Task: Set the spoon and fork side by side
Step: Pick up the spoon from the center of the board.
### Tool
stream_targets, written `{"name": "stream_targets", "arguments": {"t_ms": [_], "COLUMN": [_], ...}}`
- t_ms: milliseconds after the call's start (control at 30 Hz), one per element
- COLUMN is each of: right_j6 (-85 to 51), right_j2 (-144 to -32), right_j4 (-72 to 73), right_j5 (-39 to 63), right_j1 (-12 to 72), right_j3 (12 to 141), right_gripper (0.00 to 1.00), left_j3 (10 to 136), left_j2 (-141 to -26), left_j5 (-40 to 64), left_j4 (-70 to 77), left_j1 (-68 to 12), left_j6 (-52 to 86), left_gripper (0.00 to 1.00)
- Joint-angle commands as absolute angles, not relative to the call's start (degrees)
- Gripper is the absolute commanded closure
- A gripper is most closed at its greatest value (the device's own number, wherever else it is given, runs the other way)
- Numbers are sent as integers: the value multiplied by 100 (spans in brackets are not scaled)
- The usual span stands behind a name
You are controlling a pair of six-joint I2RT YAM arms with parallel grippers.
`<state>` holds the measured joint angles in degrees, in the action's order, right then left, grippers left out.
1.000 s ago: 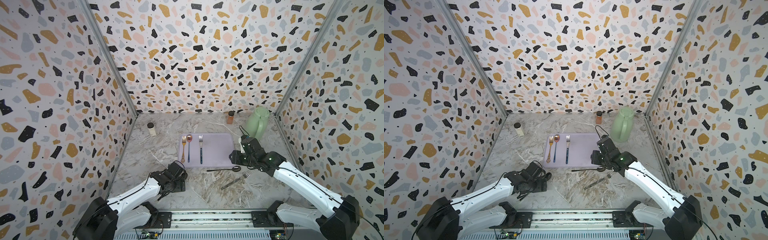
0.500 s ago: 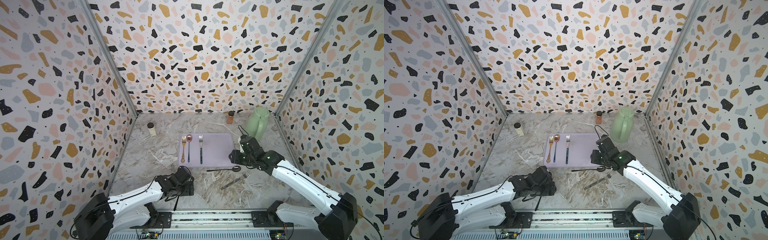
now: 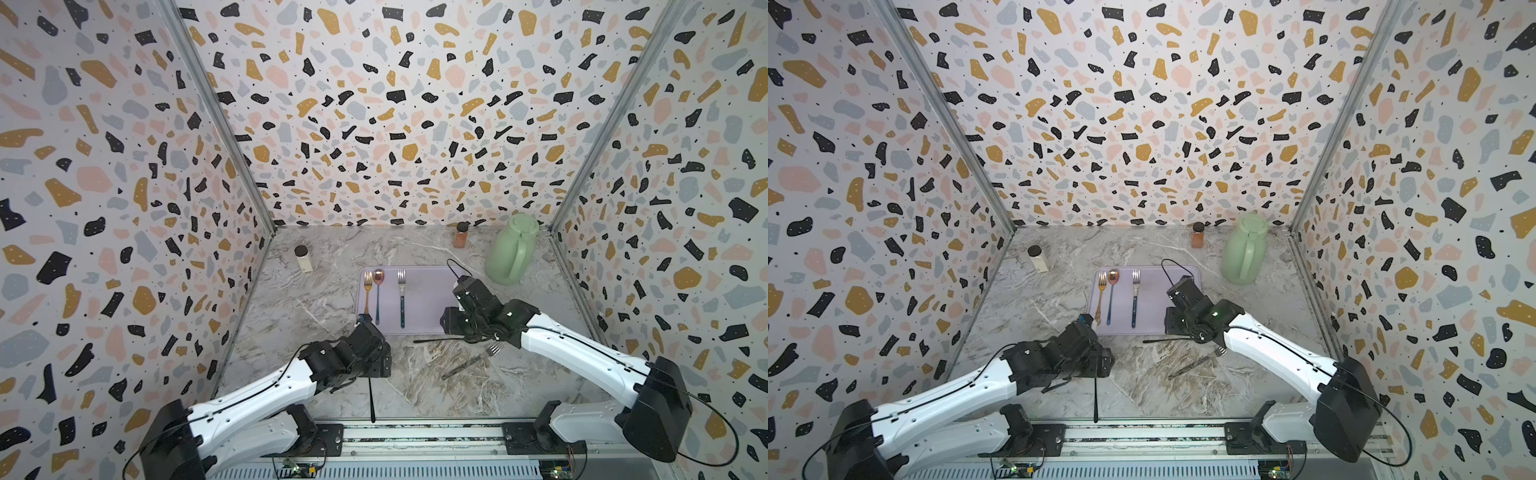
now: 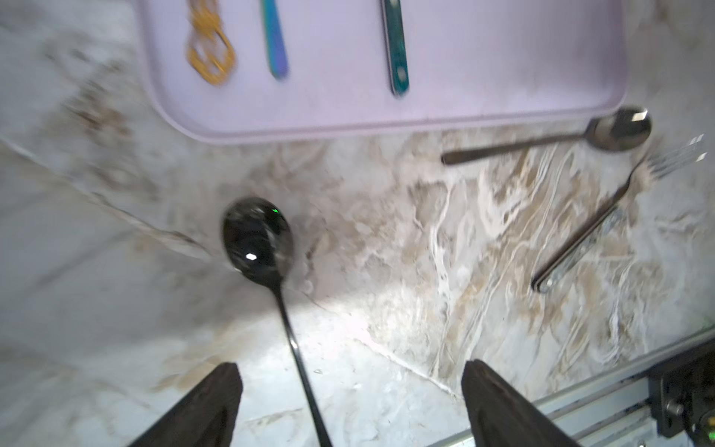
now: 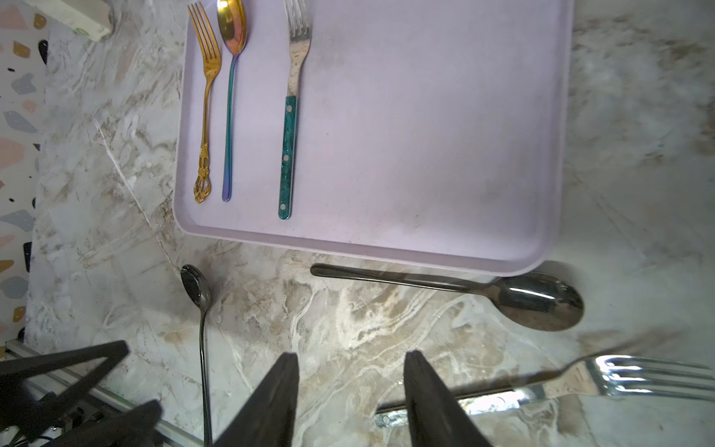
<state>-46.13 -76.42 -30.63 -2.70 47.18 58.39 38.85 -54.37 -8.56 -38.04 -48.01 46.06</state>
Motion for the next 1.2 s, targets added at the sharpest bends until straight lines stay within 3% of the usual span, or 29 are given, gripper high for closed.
{"name": "stream_targets", "arguments": {"t_ms": [0,167,400,733,933,1167], "right_j6": [-4820,-4915,-5308,-5377,-5298,-5317], "right_j2": [-7833,-8520,-9676,-11173,-11535,-11975], "right_j4": [-2895,-2992,-2957,-3430,-3529,-3750], "right_j5": [-530,-821,-1138,-1419,-1570,-1541], "right_j1": [5043,5729,6830,7792,8048,8066], "right_j3": [6091,6472,6916,8185,8656,9043], "right_gripper": [50,50,50,45,43,52], "left_j3": [4206,4965,5808,5652,5608,5592], "left_j2": [-4875,-4326,-4559,-4619,-4579,-4549], "left_j5": [-2095,-3042,-3302,-1761,-1540,-1467], "left_j4": [-5214,-5853,-6019,-5660,-5558,-5529], "left_j1": [-4289,-3696,-2765,-781,-599,-571], "left_j6": [4396,4233,3268,2503,2423,2402], "left_gripper": [9,7,0,0,0,0]}}
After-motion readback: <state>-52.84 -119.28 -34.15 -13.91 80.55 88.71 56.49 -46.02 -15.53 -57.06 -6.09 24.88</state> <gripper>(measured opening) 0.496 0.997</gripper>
